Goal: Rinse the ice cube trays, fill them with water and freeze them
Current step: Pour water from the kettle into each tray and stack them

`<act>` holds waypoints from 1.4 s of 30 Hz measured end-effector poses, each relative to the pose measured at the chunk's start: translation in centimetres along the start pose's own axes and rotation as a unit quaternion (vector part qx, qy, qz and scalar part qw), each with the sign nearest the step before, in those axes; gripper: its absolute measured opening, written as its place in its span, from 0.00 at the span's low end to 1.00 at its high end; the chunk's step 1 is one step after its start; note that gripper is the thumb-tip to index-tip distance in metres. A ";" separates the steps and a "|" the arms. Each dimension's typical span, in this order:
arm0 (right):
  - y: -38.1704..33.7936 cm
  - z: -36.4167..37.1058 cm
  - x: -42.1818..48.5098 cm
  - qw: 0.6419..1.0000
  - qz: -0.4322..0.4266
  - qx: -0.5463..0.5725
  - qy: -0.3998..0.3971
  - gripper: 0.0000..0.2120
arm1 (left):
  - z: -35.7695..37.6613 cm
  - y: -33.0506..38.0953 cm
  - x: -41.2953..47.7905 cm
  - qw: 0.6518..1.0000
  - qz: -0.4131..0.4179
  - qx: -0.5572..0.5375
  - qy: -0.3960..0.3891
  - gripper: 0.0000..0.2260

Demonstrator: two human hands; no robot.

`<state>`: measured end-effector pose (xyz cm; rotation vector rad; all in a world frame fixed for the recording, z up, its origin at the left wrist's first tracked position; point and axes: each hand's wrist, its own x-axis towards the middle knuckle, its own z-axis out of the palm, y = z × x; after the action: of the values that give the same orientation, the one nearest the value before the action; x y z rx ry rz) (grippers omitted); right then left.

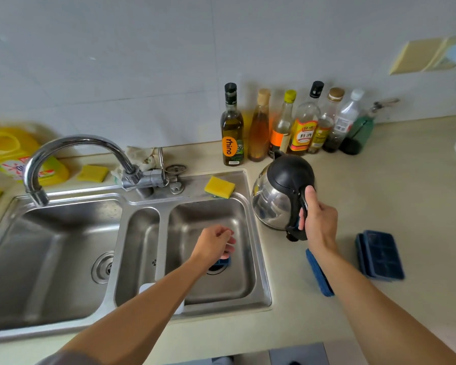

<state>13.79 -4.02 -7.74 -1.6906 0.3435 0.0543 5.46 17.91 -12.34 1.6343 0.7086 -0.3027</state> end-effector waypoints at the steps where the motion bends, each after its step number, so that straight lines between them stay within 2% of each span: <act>1: 0.2 -0.1 -0.7 1.000 0.000 -0.001 -0.003 0.30 | 0.2 0.0 0.1 1.000 -0.001 -0.010 0.001 0.08; 4: 0.7 -0.4 -2.7 1.000 0.014 0.009 -0.013 0.28 | 0.6 -0.3 0.2 1.000 0.010 -0.023 0.009 0.09; 8: 1.2 -1.4 -5.3 0.999 0.027 0.007 -0.041 0.27 | 1.1 -1.1 -0.2 0.998 0.025 -0.051 0.005 0.05; 14: 1.3 -3.3 -8.4 0.996 0.015 -0.032 -0.084 0.29 | 1.7 -3.0 -1.9 0.986 0.013 -0.167 -0.005 0.10; 21: 0.1 -3.9 -10.5 0.988 0.017 -0.057 -0.146 0.26 | 1.8 -5.3 -4.2 0.970 -0.029 -0.240 -0.007 0.16; 30: -1.2 -3.2 -12.4 0.969 0.003 -0.112 -0.218 0.26 | 0.6 -9.0 -7.0 0.969 -0.032 -0.246 -0.023 0.15; 37: -1.8 -2.5 -13.1 0.965 0.010 -0.129 -0.227 0.26 | 0.1 -10.2 -8.0 0.962 -0.038 -0.269 -0.040 0.11; 42: -2.2 -2.2 -13.5 0.962 0.005 -0.142 -0.235 0.27 | 0.1 -10.8 -7.7 0.953 -0.063 -0.294 -0.024 0.15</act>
<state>1.15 -3.28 -2.21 -1.8928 -0.0163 0.5264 -6.98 16.15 -16.58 1.0144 0.7779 -0.1961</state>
